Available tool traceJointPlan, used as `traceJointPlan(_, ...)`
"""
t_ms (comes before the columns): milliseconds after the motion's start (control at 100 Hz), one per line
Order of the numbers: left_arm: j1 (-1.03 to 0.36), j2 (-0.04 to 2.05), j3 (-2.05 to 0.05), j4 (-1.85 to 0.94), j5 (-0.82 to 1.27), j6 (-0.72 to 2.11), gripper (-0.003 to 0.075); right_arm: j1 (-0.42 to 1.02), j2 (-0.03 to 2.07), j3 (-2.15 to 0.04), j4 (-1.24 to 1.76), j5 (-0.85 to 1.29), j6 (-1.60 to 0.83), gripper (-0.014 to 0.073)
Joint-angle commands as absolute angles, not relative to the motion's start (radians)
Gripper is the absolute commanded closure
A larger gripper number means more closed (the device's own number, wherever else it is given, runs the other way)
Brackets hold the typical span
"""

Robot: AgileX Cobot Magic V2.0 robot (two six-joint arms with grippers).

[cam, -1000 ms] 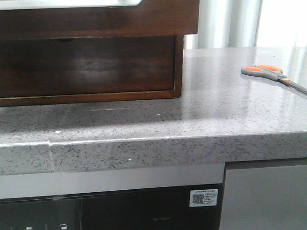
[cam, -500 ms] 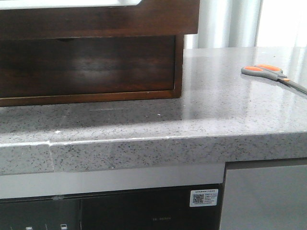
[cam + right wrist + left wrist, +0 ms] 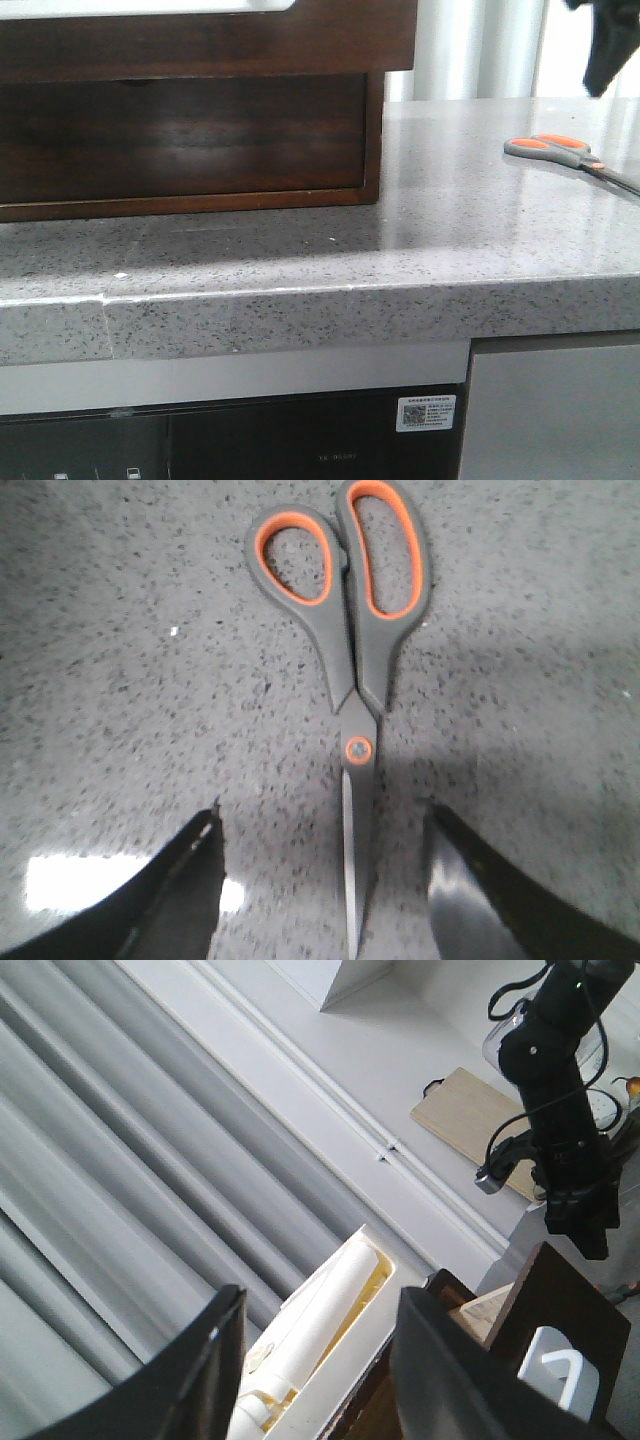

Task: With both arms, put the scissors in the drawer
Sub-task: 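Lower the right gripper onto the grey-and-orange scissors and close it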

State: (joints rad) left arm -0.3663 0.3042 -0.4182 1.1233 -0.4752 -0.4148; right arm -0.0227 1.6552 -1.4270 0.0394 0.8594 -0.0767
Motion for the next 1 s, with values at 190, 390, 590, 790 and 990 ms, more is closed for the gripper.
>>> traceJointPlan(190, -0.375, 0.312, -0.453, 1.075, -0.485, -0.430, 0.0409, -0.026, 1.861, -1.738, 0.023, 1.030, -0.103, 0.0211)
traceJointPlan(390, -0.375, 0.312, -0.453, 1.075, -0.485, -0.430, 0.0409, -0.029, 1.959, -1.858, 0.010, 1.109, -0.103, 0.0211)
traceJointPlan(590, -0.375, 0.312, -0.453, 1.075, -0.485, -0.430, 0.0409, -0.029, 1.988, -1.878, 0.010, 1.113, -0.103, 0.0211)
traceJointPlan(790, -0.375, 0.312, -0.453, 1.075, -0.485, -0.430, 0.0409, -0.030, 2.008, -1.878, 0.000, 1.115, -0.103, 0.0211)
traceJointPlan(990, -0.375, 0.312, -0.453, 1.075, -0.485, -0.430, 0.0409, -0.030, 2.027, -1.878, 0.000, 1.126, -0.103, 0.0211)
